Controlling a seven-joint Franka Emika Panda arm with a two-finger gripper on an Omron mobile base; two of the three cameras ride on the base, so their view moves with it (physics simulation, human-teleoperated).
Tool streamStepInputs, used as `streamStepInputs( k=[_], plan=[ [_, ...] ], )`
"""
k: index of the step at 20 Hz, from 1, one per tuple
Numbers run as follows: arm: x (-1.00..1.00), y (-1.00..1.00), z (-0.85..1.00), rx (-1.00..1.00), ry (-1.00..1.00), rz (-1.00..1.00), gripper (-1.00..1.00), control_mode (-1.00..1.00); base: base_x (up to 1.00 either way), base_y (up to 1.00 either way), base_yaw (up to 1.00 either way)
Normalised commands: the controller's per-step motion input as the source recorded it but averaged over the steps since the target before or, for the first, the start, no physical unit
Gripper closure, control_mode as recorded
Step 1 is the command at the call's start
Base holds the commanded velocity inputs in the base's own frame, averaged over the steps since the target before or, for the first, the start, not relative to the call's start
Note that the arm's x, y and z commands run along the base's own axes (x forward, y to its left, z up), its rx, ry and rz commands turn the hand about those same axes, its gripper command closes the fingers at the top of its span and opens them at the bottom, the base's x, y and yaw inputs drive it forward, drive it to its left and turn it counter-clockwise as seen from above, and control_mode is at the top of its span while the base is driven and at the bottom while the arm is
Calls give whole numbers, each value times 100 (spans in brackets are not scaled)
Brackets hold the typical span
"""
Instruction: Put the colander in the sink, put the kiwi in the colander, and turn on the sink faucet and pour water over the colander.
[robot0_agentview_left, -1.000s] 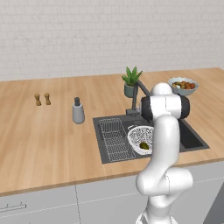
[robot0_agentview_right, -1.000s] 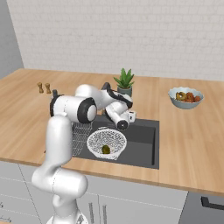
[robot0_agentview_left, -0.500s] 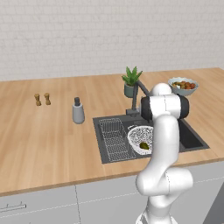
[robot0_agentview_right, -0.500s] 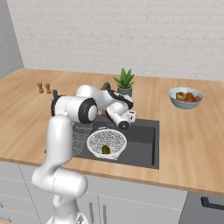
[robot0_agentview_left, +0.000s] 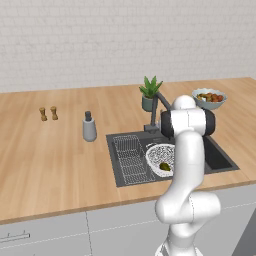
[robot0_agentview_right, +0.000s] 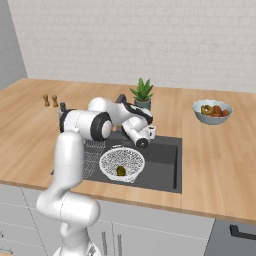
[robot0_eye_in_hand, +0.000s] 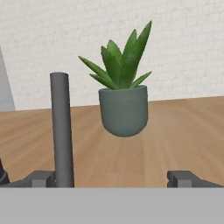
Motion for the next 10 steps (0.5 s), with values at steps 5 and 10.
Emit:
streamStepInputs(
  k=[5, 10],
  plan=[
    [2, -5, 0, 0, 0, 0, -100, -100, 0, 0, 0],
    [0, 0, 0, 0, 0, 0, -100, -100, 0, 0, 0]
  ],
)
